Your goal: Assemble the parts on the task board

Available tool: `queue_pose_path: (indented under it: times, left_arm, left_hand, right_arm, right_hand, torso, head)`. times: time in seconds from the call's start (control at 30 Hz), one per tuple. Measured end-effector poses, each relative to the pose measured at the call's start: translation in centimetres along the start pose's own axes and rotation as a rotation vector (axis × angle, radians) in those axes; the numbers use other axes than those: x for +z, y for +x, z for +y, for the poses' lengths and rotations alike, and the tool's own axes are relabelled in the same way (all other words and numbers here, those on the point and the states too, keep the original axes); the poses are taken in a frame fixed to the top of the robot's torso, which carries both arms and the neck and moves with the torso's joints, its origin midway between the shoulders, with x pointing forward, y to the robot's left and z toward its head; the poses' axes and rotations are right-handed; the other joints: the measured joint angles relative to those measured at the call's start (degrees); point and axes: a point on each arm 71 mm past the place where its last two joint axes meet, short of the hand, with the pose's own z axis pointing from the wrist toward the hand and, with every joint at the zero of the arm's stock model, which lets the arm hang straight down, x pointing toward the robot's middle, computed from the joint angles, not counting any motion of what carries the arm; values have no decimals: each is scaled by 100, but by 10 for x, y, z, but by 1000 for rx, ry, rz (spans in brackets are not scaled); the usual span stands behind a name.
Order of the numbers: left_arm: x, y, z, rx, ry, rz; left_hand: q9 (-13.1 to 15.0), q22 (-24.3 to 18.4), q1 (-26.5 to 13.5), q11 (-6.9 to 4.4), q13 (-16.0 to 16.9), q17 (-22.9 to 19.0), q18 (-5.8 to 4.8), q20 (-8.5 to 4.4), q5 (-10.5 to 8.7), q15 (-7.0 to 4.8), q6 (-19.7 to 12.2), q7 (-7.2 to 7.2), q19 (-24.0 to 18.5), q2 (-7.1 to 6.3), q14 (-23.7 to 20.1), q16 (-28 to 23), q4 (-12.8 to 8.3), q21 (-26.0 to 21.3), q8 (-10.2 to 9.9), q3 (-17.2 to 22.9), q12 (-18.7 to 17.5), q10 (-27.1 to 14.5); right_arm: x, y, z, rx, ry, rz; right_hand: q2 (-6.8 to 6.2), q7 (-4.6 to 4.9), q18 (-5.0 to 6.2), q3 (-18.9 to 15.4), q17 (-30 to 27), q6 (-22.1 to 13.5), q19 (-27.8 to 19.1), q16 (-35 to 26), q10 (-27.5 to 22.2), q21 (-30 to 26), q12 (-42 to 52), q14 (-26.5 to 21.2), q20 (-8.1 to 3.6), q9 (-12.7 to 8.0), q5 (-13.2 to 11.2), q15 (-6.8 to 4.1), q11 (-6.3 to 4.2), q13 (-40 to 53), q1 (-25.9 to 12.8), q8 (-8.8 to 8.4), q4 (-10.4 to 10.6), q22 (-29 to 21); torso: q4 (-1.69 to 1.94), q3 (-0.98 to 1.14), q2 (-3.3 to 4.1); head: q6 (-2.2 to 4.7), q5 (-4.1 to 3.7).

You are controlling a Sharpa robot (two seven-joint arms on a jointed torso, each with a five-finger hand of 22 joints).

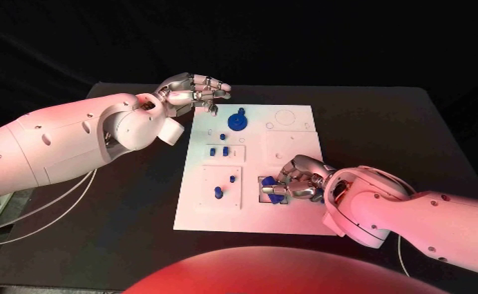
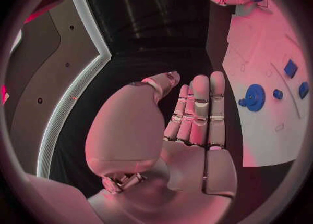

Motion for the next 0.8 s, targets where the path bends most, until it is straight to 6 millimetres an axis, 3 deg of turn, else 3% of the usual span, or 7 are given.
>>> queue_pose_path:
  times: [0.23,0.5,0.8]
  left_arm:
    - [0,0,0,0,-2,2]
    - [0,1,0,-1,-3,3]
    - [0,0,0,-1,-4,3]
  left_hand:
    - [0,0,0,0,0,0,0,0,0,0,0,0,0,0,0,0,0,0,0,0,0,0]
    - [-1,0,0,0,-1,0,0,0,0,0,0,0,0,0,0,0,5,0,0,-5,0,0]
    - [-2,1,0,0,-1,0,0,0,0,0,0,0,0,0,0,0,17,0,0,-17,0,1]
  right_arm:
    - [5,-1,1,-11,-2,-10]
    - [8,-1,2,-23,-2,-15]
    - [11,1,2,-46,6,-15]
  right_hand:
    - [8,-45,1,-48,0,69,9,0,1,0,0,0,-9,28,1,0,1,0,-54,15,-1,0]
    - [68,-172,0,-127,-1,214,9,0,4,0,0,0,-9,37,0,0,3,4,-114,42,0,-1]
    - [145,-234,1,-543,-1,279,9,0,6,-28,-25,0,-8,126,1,0,6,4,-584,102,11,4]
  torso:
    - [0,2,0]
    - [-3,-1,1]
    - [-3,-2,-2]
  head:
    - [0,13]
    - [0,18]
    - [3,12]
